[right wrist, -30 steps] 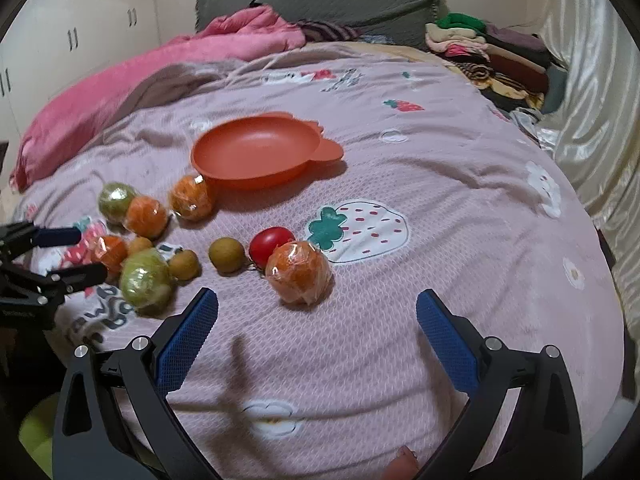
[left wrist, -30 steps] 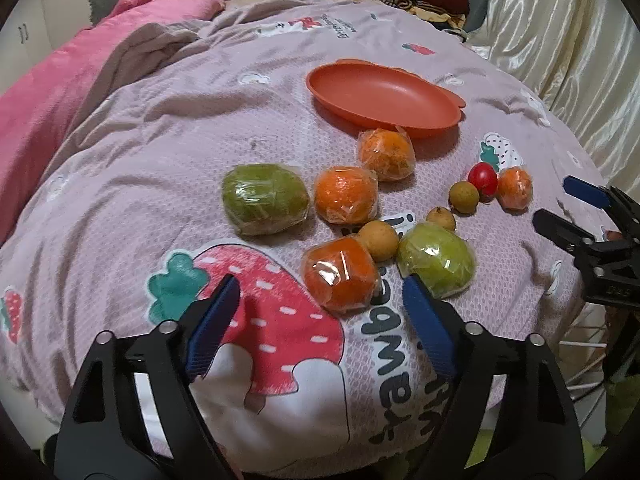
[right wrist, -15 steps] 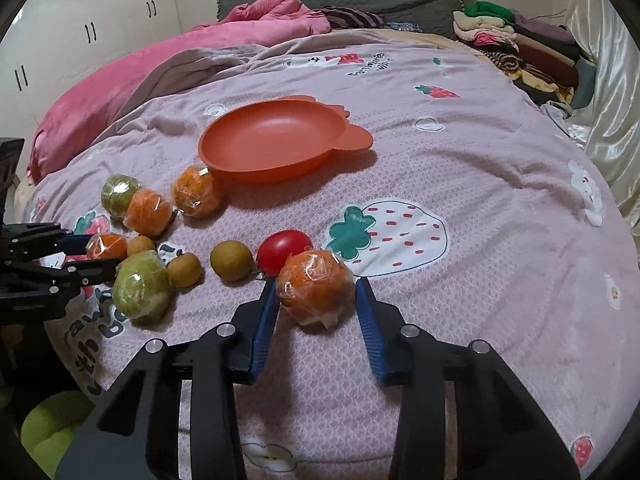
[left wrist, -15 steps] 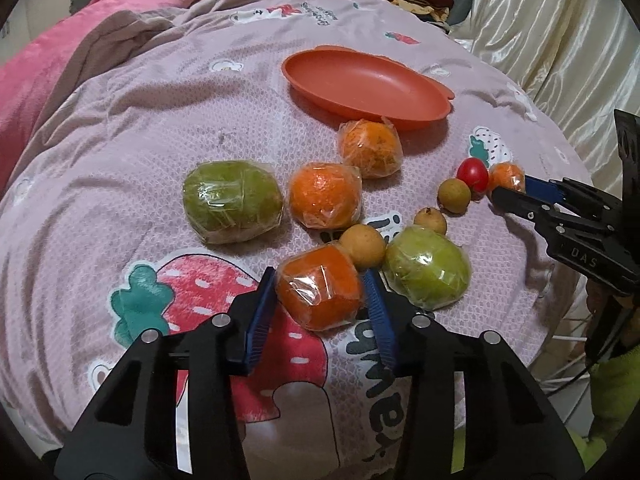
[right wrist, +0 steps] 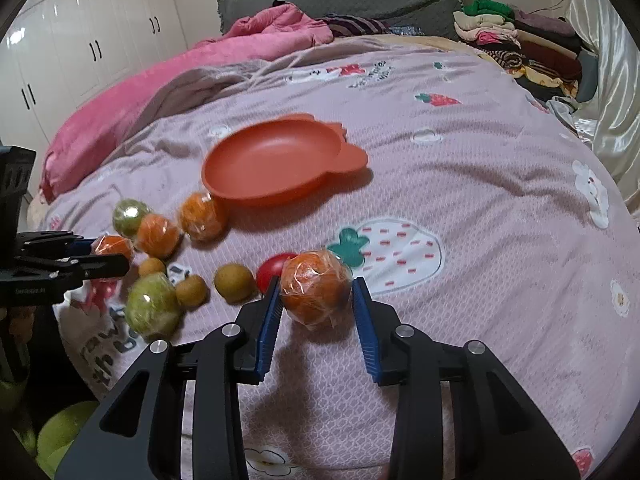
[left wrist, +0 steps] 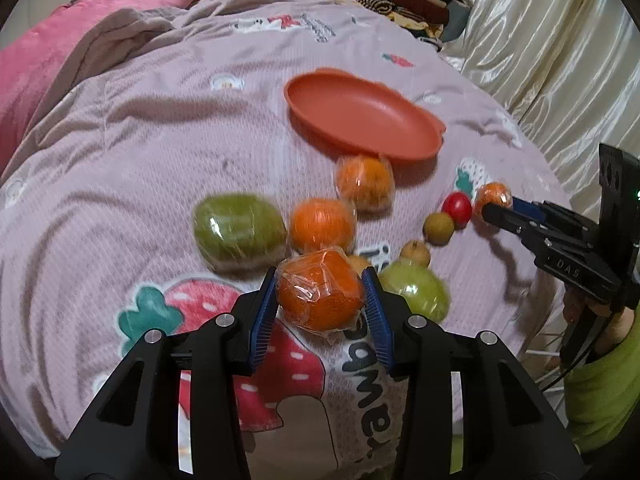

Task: Organize fruits
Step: 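Carry the left tool's orange to the orange plate while the right tool carries its orange there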

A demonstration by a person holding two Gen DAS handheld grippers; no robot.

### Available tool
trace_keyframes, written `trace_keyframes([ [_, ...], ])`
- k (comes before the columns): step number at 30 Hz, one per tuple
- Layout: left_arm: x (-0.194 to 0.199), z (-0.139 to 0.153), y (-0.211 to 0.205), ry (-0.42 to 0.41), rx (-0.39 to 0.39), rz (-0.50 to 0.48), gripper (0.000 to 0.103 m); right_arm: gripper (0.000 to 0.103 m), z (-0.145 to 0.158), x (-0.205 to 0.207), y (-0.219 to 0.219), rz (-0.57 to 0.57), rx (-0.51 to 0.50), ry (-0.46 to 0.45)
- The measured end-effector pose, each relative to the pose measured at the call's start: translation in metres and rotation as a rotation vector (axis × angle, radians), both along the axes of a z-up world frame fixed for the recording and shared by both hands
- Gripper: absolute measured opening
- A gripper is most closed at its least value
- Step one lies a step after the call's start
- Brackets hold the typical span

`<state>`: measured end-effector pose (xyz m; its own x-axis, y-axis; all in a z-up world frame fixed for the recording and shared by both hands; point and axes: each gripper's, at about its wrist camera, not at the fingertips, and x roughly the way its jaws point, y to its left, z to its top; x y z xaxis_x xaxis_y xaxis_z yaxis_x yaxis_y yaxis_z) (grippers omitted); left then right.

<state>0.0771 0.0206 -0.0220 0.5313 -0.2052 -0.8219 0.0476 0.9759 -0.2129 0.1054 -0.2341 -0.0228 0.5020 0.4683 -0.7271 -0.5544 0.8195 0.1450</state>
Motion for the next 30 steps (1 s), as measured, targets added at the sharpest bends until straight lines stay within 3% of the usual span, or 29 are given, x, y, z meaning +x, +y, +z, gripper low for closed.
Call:
trace_keyframes([
  [16, 0.066, 0.041, 0.008, -0.056, -0.016, -0.045, 0.033, 0.033, 0.037, 0.023, 0.027, 0.061, 0.032, -0.059],
  [22, 0.101, 0.042, 0.004, -0.045, 0.010, -0.094, 0.033, 0.033, 0.036, 0.035, 0.044, 0.084, 0.015, -0.059],
  [30, 0.139, 0.030, -0.002, -0.014, -0.024, -0.136, 0.033, 0.031, 0.031, 0.052, 0.057, 0.084, -0.014, -0.047],
])
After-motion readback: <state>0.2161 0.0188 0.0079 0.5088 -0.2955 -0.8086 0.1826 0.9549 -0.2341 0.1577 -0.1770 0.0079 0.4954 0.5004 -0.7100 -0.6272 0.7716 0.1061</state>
